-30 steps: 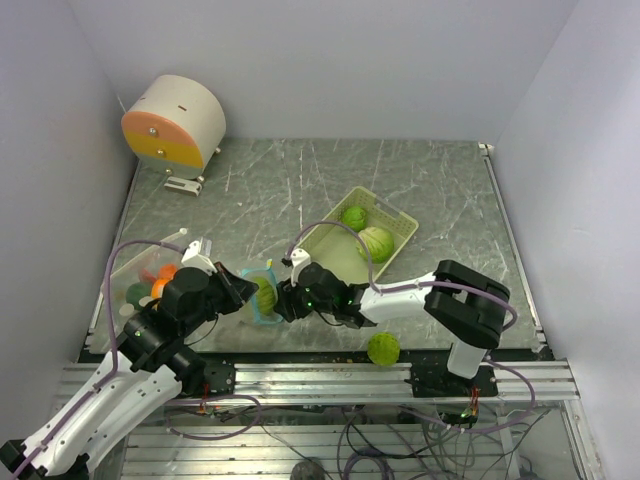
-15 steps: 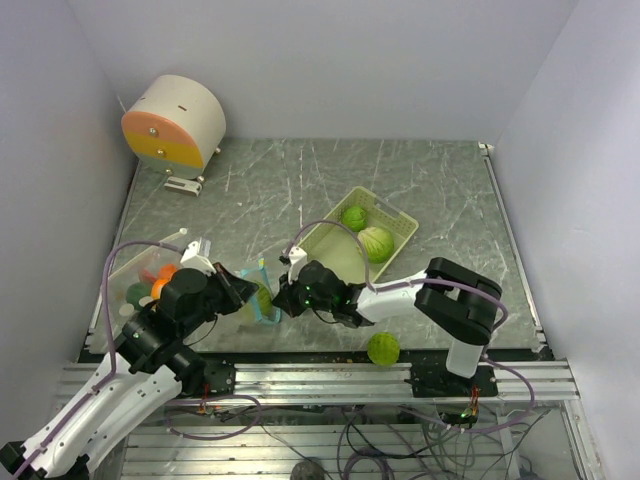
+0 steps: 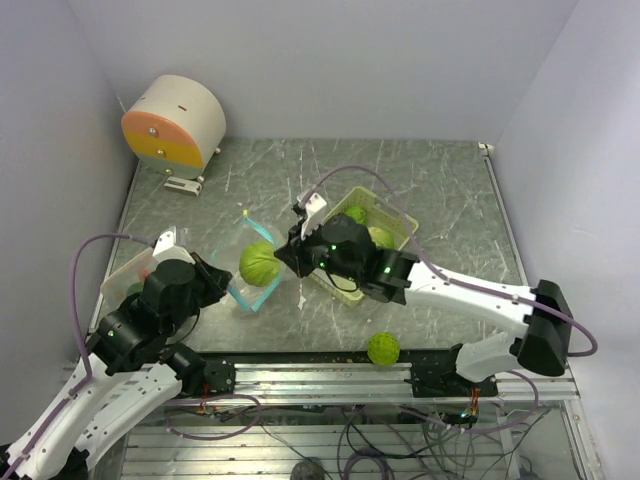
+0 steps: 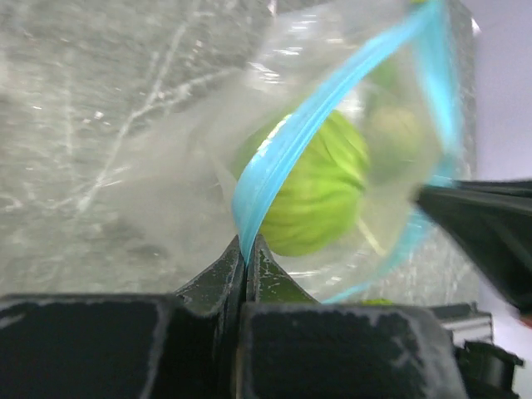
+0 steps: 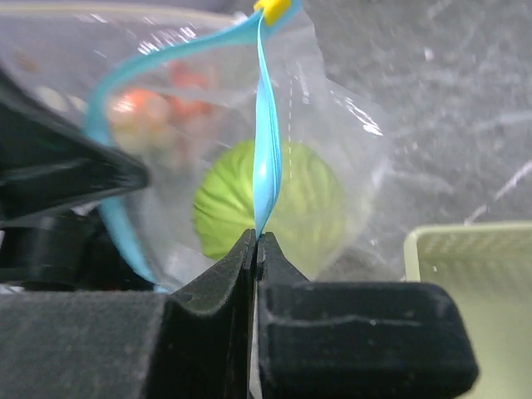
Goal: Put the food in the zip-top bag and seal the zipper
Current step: Adjust the zipper food storage bag at the center of the board.
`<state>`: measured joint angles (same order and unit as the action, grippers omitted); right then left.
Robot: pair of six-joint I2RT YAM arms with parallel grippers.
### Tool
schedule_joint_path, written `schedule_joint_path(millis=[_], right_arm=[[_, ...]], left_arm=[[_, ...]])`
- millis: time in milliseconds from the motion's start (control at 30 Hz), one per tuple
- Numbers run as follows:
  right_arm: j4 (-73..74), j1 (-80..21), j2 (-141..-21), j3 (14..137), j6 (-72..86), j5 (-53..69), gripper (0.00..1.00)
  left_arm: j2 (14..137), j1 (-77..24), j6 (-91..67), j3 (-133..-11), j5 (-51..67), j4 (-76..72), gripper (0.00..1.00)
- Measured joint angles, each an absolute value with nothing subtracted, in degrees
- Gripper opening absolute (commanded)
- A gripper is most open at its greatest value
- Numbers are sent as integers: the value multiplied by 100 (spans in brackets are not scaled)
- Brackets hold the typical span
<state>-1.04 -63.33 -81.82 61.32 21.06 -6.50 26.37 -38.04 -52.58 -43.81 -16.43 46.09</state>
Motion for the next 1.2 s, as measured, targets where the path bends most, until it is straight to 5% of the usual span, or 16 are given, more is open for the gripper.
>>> schedule_joint_path(millis=[433,733,1033,1200], right_arm=[[1085,-6097,-7856,7185,1728,541,0],[1374,-5461,-8250,6910,1813,1212,0],[1313,-5459,-8040,7330,1826,1481,0],[886,-5293,-8302,6613,2078,1518,0]], left_arm=[[2779,-3806,-5186,-4563,-2867,5275,7],[3428,-3809,-5201,-3739,-2303,4501,7],[3507,-3809,-4558,-5658,-2320,4108,7],[3247,-3809,-4801,-4425,-2110,3791,7]])
